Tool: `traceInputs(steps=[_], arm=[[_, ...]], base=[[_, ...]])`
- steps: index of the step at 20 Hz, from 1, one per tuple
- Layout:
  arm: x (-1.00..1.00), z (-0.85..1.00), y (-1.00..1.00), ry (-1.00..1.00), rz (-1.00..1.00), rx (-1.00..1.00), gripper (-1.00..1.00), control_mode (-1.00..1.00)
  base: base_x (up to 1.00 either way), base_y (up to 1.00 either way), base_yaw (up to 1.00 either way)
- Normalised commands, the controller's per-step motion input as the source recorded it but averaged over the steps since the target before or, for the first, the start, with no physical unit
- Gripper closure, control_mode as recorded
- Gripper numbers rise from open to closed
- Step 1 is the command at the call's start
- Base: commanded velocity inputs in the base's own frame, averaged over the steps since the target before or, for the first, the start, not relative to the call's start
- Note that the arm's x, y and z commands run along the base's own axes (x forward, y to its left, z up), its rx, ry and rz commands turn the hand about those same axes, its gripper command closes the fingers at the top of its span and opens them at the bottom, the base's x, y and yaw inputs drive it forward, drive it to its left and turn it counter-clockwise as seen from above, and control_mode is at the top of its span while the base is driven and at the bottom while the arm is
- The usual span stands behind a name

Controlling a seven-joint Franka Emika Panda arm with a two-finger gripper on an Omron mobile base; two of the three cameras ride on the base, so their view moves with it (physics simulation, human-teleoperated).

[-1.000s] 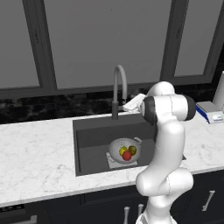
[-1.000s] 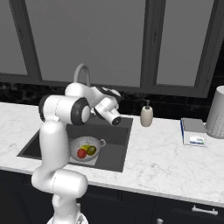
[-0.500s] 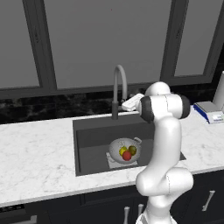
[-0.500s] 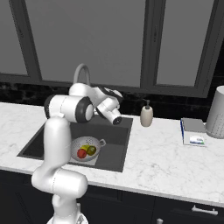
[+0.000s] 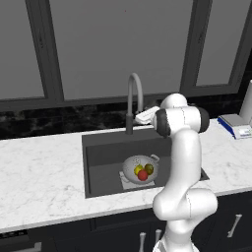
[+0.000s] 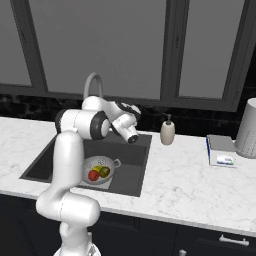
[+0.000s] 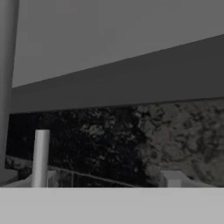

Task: Put the colander in the sink, put the apple, pear, kiwi in the colander, and turn on the sink faucet and pour water over the colander.

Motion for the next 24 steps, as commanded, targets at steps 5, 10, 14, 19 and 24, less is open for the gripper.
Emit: traceInputs(steps=[5,10,14,19,24], arm=[[0.28,0.0,-0.46,-0.03,-0.1,0.07,1.0,-1.0],[0.39,0.0,-0.93,-0.08,-0.18,0.01,1.0,-1.0],[0.49,-0.12,-1.0,-0.05,-0.24,0.0,1.0,-1.0],[0.69,-0.1,-1.0,0.0,-0.07,0.03,1.0,-1.0],[0.8,-0.09,-1.0,0.05,0.0,0.04,1.0,-1.0]], base=[[0.0,0.0,0.0],[0.0,0.0,0.0],[0.0,0.0,0.0],[0.0,0.0,0.0],[0.0,0.0,0.0]])
